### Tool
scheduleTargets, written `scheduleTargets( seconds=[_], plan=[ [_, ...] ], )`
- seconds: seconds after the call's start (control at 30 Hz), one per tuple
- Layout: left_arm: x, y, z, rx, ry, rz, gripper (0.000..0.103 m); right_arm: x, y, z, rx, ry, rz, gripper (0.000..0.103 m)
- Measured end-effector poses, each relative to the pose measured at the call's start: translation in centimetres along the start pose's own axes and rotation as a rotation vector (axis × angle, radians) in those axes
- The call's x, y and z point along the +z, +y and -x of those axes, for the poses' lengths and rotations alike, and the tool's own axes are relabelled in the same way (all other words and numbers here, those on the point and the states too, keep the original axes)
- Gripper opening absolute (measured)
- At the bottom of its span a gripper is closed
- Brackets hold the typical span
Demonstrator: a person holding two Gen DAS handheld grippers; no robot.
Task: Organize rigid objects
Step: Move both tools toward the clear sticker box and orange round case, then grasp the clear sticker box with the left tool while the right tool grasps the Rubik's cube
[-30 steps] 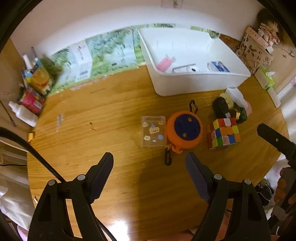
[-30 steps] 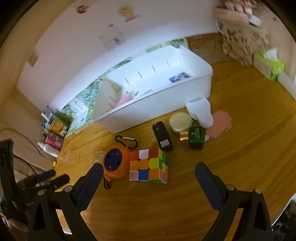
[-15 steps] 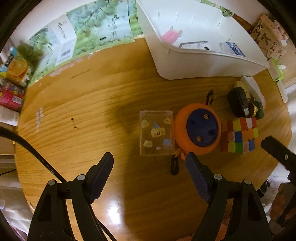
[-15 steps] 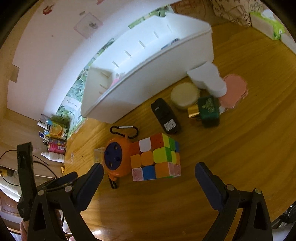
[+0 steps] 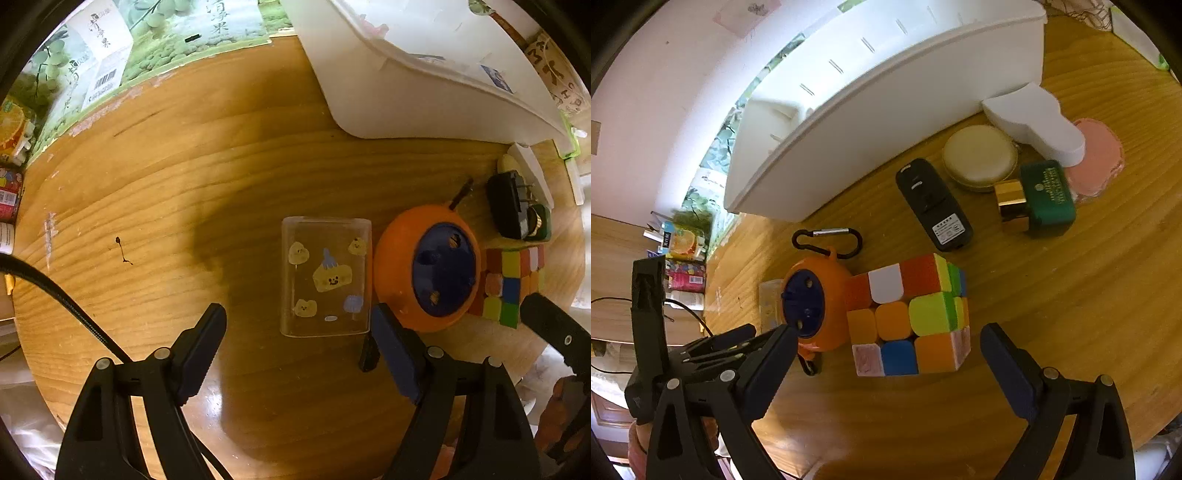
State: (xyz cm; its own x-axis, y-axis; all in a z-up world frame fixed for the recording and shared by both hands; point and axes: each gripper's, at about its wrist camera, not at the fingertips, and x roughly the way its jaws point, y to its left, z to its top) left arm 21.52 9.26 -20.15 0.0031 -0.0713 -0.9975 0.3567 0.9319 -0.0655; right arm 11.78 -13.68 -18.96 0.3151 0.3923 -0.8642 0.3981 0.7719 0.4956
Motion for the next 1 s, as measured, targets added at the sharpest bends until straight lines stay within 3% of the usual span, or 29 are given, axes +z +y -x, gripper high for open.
scheduleTargets(
  seconds=[0.3,0.87,1.0],
  plan=[
    [1.5,1.4,-1.7,-0.009,0.043,0.032,0.083,0.0,0.6,-1.7,-0.038,0.046,0.004,0.093],
    [3.7,-0.9,-2.5,0.083,0.053,0.006,0.081,0.4,-0.3,-2.4,-0.069,0.052,-0.002,0.079],
    [3.3,-1.6,-2.6,0.083,0.042,0.006,0.073,0.4,-0.6,-2.3,-0.083,0.051,0.009,0.072]
  ],
)
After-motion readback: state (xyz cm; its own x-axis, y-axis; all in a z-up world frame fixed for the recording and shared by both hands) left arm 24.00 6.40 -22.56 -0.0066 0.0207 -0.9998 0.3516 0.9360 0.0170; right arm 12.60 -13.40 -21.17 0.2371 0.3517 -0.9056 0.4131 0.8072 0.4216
